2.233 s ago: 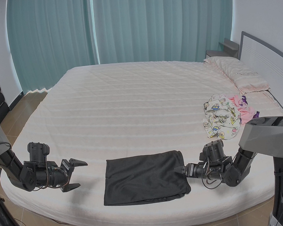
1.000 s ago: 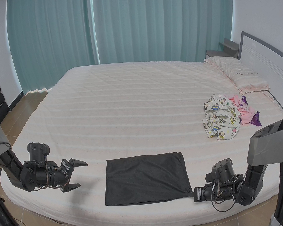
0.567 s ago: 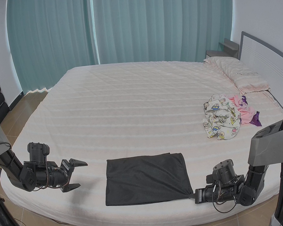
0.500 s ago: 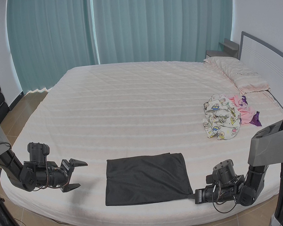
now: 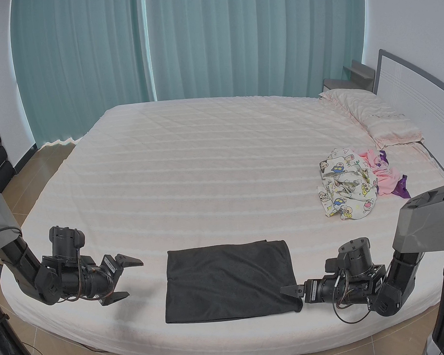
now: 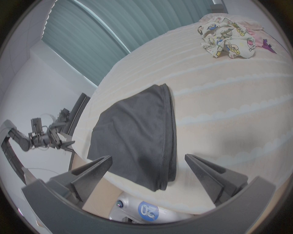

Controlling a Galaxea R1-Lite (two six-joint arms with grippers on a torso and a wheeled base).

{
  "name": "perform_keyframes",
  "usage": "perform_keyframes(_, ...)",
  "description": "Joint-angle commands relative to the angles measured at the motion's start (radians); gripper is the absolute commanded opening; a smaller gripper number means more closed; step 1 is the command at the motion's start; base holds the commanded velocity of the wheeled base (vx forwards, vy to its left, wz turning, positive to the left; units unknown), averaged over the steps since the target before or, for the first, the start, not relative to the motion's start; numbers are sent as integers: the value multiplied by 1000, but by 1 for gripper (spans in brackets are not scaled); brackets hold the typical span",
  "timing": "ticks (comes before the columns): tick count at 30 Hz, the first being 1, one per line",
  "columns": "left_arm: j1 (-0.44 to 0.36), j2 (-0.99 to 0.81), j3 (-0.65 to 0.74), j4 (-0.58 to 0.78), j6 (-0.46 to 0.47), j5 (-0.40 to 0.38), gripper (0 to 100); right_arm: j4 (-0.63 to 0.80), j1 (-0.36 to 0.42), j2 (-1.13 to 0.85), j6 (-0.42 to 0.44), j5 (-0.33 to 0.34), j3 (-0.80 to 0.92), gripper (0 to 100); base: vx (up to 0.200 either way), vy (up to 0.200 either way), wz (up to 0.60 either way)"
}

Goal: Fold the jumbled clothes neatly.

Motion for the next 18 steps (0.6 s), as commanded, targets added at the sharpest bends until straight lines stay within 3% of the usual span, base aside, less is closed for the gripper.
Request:
perform_keyframes(1, -153, 43, 19, -8, 82, 131, 100, -6, -6, 28, 80, -14, -54, 100, 0, 0, 0)
perform_keyframes(3, -206, 92, 10, -37, 133, 203, 100, -11, -10, 50, 146, -14, -65, 100, 0, 0, 0)
perform_keyframes(7, -259, 198, -1, -164, 196, 255, 100, -16, -37, 80, 209, -14, -74, 100, 0, 0, 0)
perform_keyframes(13, -297, 331, 13, -376, 298, 282, 100, -89, -79, 89, 212, -15, -50, 100, 0, 0, 0)
perform_keyframes(18, -298, 353, 28, -440, 361, 281, 100, -91, -75, 100, 211, -15, -54, 100, 0, 0, 0)
